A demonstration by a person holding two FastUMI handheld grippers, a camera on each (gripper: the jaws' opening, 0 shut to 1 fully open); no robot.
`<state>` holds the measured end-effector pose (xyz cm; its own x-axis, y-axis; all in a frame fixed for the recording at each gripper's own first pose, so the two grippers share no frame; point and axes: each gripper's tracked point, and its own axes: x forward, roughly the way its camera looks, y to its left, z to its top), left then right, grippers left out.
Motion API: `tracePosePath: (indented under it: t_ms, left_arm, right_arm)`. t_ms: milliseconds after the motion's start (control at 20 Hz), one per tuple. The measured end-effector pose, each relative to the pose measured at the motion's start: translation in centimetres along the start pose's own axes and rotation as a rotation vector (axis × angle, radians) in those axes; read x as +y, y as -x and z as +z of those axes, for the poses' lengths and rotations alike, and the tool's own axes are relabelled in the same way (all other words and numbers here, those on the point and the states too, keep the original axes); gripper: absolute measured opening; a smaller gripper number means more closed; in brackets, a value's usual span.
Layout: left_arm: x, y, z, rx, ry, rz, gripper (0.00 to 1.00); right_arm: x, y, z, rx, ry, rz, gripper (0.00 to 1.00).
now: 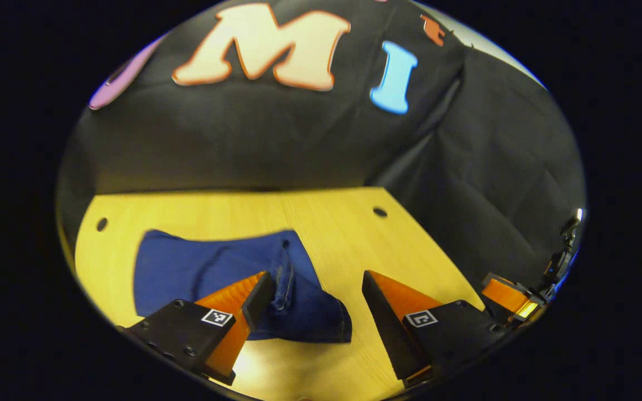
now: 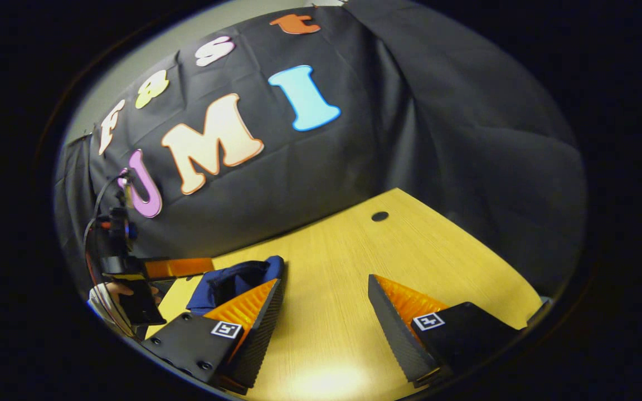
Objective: Grasp the waist and the cuffs of the jeans and fold them to make the two legs overlap; first hold the waist and fold one-third of the jeans toward the cuffs, then hold the cuffs and fold the remaining one-third in the same direction to finish folding.
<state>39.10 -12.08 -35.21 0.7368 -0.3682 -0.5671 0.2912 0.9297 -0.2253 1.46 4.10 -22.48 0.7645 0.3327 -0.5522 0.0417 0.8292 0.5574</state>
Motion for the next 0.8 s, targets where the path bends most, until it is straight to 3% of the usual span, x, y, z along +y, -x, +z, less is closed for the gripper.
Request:
tracePosePath:
  t_ms: [150,400,600,800]
  left_arm:
    - [2.6,8.3,4.7,-0.197,-0.061,0.153,0.96]
    - [7.0,20.4,6.2,-0.367,-0.077,0.356,0.94]
    - [9.3,27.0,6.1,-0.416,-0.097,0.422,0.94]
    - [10.7,30.9,6.6,-0.479,-0.100,0.445,0.94]
  right_arm:
    - [3.6,1.3,3.9,-0.112,0.123,0.066,0.98]
    - [12.6,5.8,10.9,-0.368,0.247,0.167,0.97]
    - [18.6,9.1,11.8,-0.455,0.245,0.224,0.98]
    - [21.2,11.0,11.2,-0.480,0.248,0.229,0.94]
